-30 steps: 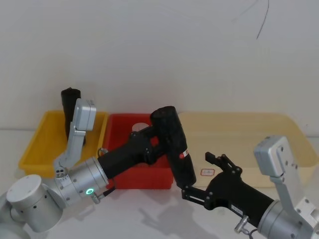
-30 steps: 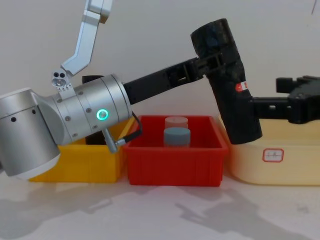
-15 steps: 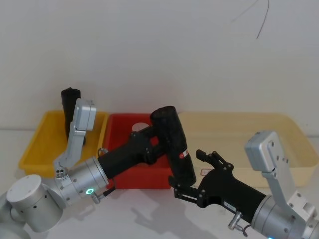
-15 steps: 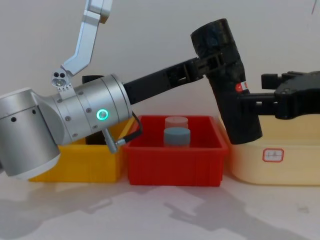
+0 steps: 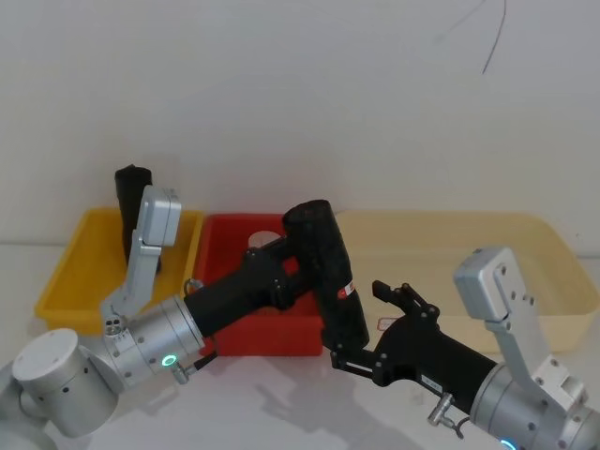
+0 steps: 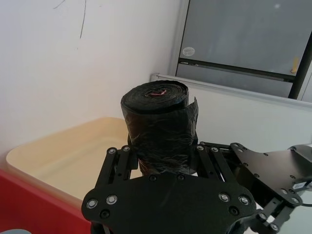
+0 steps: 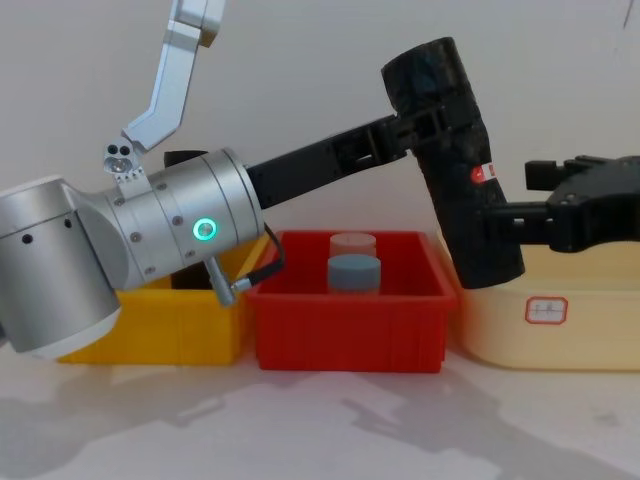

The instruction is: Pick up the garbage bag with the one hand and transfer it to the other hand.

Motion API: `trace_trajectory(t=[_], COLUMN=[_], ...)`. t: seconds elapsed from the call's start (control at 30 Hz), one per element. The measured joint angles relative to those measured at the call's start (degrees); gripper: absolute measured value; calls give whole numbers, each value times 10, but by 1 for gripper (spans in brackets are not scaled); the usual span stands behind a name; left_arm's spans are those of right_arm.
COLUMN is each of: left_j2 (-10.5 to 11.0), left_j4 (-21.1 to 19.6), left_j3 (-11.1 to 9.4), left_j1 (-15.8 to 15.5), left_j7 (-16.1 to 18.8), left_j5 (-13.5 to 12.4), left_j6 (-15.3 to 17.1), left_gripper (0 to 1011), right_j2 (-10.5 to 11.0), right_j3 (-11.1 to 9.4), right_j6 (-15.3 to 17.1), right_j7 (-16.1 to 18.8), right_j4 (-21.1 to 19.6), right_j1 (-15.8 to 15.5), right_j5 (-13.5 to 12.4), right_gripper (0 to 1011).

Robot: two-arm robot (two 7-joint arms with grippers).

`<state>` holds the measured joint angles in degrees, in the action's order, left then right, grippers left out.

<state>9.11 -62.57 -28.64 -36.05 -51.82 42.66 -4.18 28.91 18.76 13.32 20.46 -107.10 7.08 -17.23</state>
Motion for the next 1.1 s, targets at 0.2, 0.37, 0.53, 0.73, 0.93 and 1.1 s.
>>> trace_trajectory(t=[0.2,0.37,0.53,0.73,0.93,1.1], left_j2=[0,0,0,0,0,0], left_j4=[0,0,0,0,0,0], left_j3=[0,0,0,0,0,0], left_j1=[0,0,0,0,0,0], left_j7=[0,0,0,0,0,0], left_j5=[0,0,0,0,0,0], left_j6=[0,0,0,0,0,0], left_gripper=[523,523,523,523,523,523], right_j2=[-2,-5,-7,-10,-13,-15], right_j3=[3,10,17,21,22,22], right_j6=[0,3,10,17,19,21], right_j7=[1,5,9,11,11,11], right_j4=[8,12,16,20,26,30], right_j1=[6,14,22,30,35,39], right_j5=[5,11,18,25,29,32], right_gripper=[1000,1000,1000,1000,1000,1000])
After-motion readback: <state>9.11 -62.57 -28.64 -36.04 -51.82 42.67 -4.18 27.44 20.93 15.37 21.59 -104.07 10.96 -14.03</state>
